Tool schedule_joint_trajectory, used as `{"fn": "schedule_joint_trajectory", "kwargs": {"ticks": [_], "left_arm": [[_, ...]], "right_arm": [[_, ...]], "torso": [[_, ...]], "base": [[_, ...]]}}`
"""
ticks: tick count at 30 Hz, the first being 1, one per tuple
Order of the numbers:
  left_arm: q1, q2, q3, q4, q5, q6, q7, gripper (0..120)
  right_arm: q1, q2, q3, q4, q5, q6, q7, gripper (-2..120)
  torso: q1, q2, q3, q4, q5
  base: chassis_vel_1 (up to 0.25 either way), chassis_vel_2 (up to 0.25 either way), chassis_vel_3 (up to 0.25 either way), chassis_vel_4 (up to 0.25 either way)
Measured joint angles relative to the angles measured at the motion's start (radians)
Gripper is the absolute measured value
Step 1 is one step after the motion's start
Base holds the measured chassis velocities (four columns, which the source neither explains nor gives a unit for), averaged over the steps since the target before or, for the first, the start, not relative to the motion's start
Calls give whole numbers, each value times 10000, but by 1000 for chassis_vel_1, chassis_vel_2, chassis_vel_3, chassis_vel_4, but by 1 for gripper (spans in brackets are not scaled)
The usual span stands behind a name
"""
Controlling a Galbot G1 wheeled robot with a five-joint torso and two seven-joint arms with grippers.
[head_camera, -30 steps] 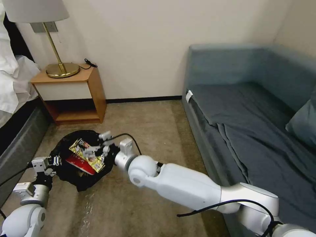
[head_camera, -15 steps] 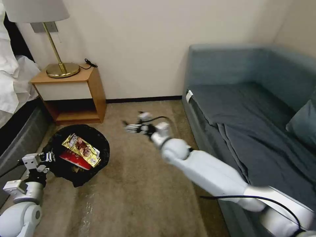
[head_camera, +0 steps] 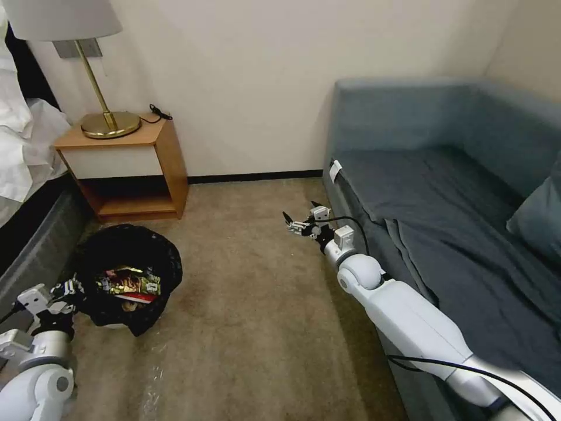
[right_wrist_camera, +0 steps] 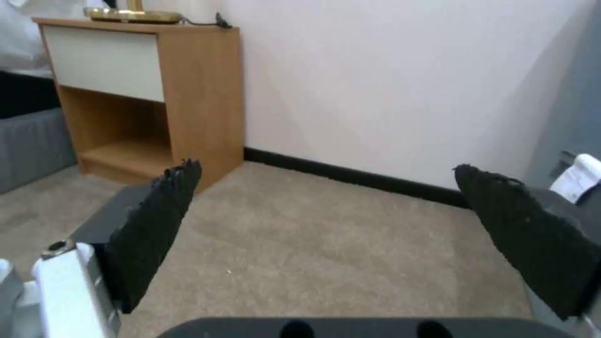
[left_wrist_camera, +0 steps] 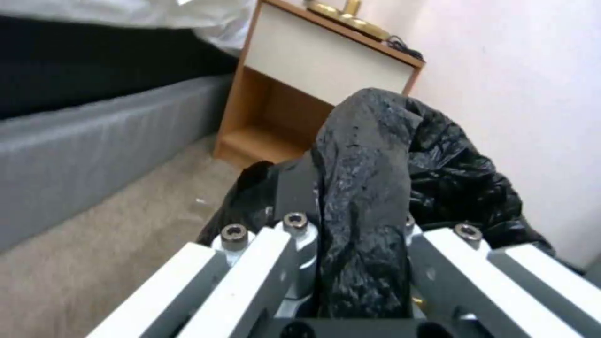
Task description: Pick up the trash bin, then pick up the garbage on the floor and place it into the trash bin.
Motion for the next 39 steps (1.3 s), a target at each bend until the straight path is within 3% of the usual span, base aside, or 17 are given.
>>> {"fn": "schedule_joint_trajectory", "kwargs": {"ticks": [1, 3, 7, 9, 25, 30, 37, 39], "left_arm": [[0, 0, 0, 0, 0, 0, 0, 6], [-49, 4, -8, 33, -958, 213, -162, 6], [-116, 41, -8, 178, -1475, 236, -177, 6], [-281, 256, 91, 688, -2174, 147, -71, 6], [-999, 576, 590, 2310, -2617, -66, 238, 8], [-870, 608, 588, 2396, -2685, -54, 263, 29], [-725, 623, 496, 2336, -2687, -52, 297, 49], [-571, 623, 392, 2200, -2570, -56, 271, 61]], "right_arm": [[0, 0, 0, 0, 0, 0, 0, 100], [-65, 129, -34, 38, -33, 1, 6, 100], [-120, 186, -71, 56, -56, 2, 8, 100], [-220, 292, -103, 79, -67, 11, 9, 100], [-522, 591, -194, 210, 193, -12, 64, 100], [-595, 666, -206, 200, 235, -43, 81, 100], [-744, 735, -196, 243, 234, -76, 123, 100], [-800, 714, -192, 336, 245, -98, 223, 100]], "torso": [[0, 0, 0, 0, 0], [0, 0, 0, 1, 1], [0, 0, 0, 0, 0], [0, 0, 0, -1, 1], [0, 0, 0, -1, -1], [0, 0, 0, 0, 1], [0, 0, 0, -1, 0], [0, 0, 0, -2, 1]], "base": [[0, 0, 0, 0], [0, 0, 0, 0], [0, 0, 0, 0], [0, 0, 0, 0], [0, 0, 0, 0], [0, 0, 0, 0], [0, 0, 0, 0], [0, 0, 0, 0]]}}
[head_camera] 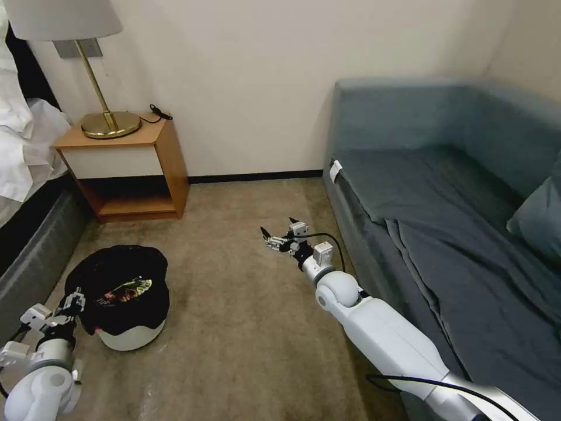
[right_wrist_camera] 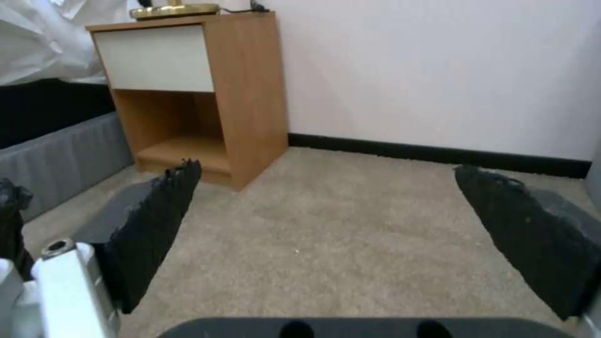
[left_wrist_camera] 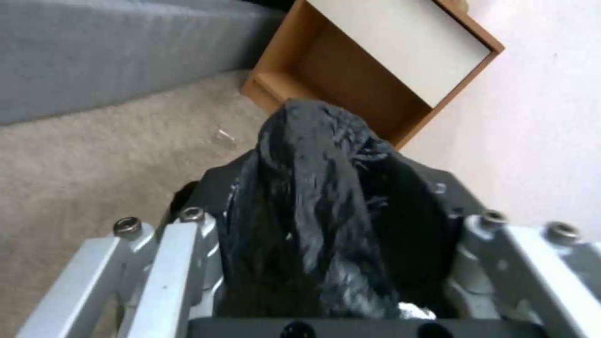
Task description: Pick up the trash bin, then pick up the garbage on the floor and place it into the trash bin.
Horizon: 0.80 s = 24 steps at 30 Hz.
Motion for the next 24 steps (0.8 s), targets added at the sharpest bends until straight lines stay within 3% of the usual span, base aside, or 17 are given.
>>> {"fn": "schedule_joint_trajectory", "kwargs": {"ticks": [4, 7, 13, 20, 22, 24], "left_arm": [[250, 36, -148, -77, 239, -61, -55, 72], [610, 66, -370, -156, 827, -163, -143, 88], [1075, -12, -810, -495, 1757, -237, -317, 105], [1481, -32, -1399, -950, 2639, -443, -343, 112], [1629, 35, -1814, -1381, 3436, -659, -272, 115], [1661, 81, -1920, -1576, 3726, -679, -228, 115]], "right_arm": [[-23, -52, -1, 110, 104, -2, 103, 100], [16, -12, -30, 164, 160, 62, 351, 100], [180, -12, -169, 314, 217, 95, 616, 100], [208, -68, -253, 634, 562, 59, 860, 100], [227, -159, -303, 995, 1108, -107, 1014, 100], [247, -239, -336, 1173, 1392, -219, 1087, 100]], "torso": [[0, 0, 0, 0, -1], [0, 0, 0, 1, -1], [0, 0, 0, 1, -2], [0, 0, 0, 2, -3], [0, 0, 0, 2, 0], [0, 0, 0, 3, 0]], "base": [[0, 0, 0, 0], [0, 0, 0, 0], [0, 0, 0, 0], [0, 0, 0, 0], [0, 0, 0, 0], [0, 0, 0, 0]]}}
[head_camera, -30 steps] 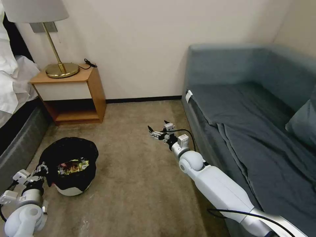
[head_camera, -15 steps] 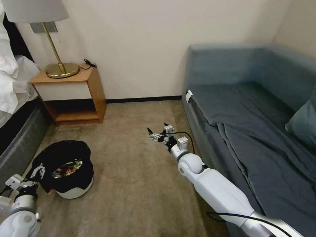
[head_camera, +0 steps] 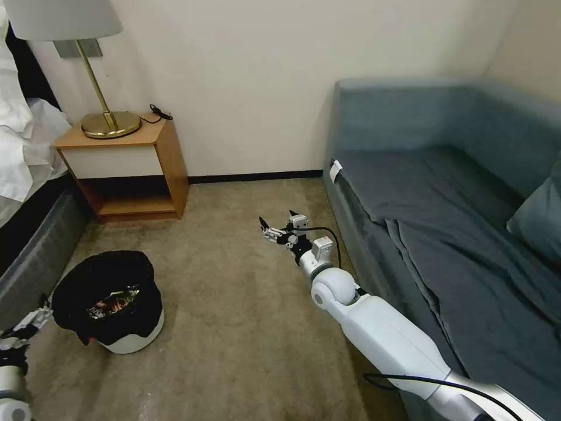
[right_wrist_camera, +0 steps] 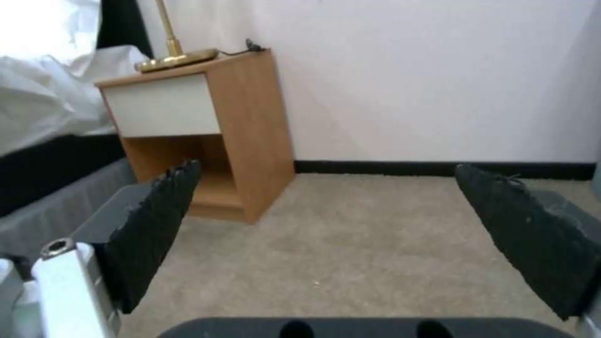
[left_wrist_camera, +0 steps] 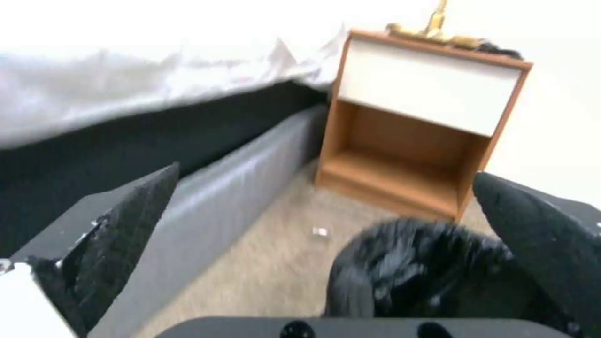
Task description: Pick up the trash bin, then pick up the garbage on the floor and place it into the trash bin.
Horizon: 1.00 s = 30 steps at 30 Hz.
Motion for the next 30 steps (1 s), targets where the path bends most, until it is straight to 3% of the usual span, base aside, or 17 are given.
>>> {"fn": "schedule_joint_trajectory", "kwargs": {"ticks": [6, 13, 16, 19, 21, 30], "left_arm": [[29, 254, -45, -415, 877, -123, 404, 112], [-71, 697, 593, -557, 1545, -106, 1065, 101], [-477, 951, 1189, -500, 1612, 98, 1271, 100], [-722, 1046, 1411, -423, 1648, 193, 1287, 100], [-1192, 1236, 1827, -299, 1685, 391, 1292, 100], [-2153, 1560, 2590, 48, 1706, 712, 1244, 100]], "right_arm": [[29, -217, -40, 427, 949, -384, 289, 100], [-31, -222, 200, 344, 1168, -477, 401, 100], [-25, -129, 342, 217, 1278, -477, 407, 100], [8, -68, 356, 171, 1297, -477, 413, 100], [80, 39, 366, 119, 1377, -477, 432, 100], [38, 223, 375, -45, 1347, -459, 467, 100]], "torso": [[0, 0, 0, -3, 0], [0, 0, 1, -2, 0], [0, 0, 0, -2, 0], [0, 0, 1, -2, 0], [0, 0, 1, -2, -2], [0, 0, 1, -1, -1]], "base": [[0, 0, 0, 0], [0, 0, 0, 0], [0, 0, 0, 0], [0, 0, 0, 0], [0, 0, 0, 0], [0, 0, 0, 0]]}}
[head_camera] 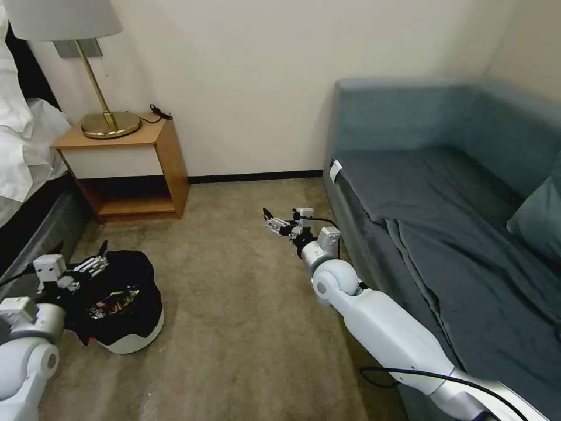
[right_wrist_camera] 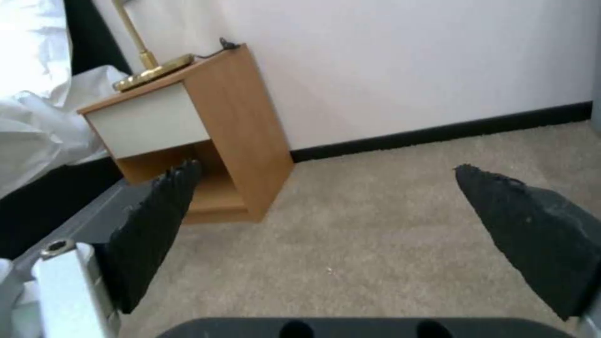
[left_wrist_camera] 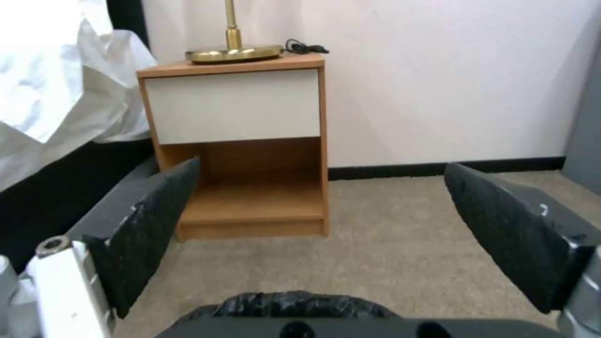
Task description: Pick up the trash bin, then pick up the garbage on the floor and place it into the trash bin.
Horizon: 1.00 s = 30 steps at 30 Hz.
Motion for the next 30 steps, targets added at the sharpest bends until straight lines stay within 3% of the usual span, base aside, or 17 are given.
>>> {"fn": "schedule_joint_trajectory", "kwargs": {"ticks": [8, 30], "left_arm": [[-605, 87, 476, 476, 95, 20, -3, 100], [-581, 80, 457, 477, 92, 20, -11, 100]], "right_arm": [[-39, 101, -47, -119, -136, 2, 40, 100], [-39, 102, -60, -125, -161, 12, 28, 100]], "torso": [[0, 0, 0, -1, 1], [0, 0, 0, 1, 1]], "base": [[0, 0, 0, 0], [0, 0, 0, 0]]}}
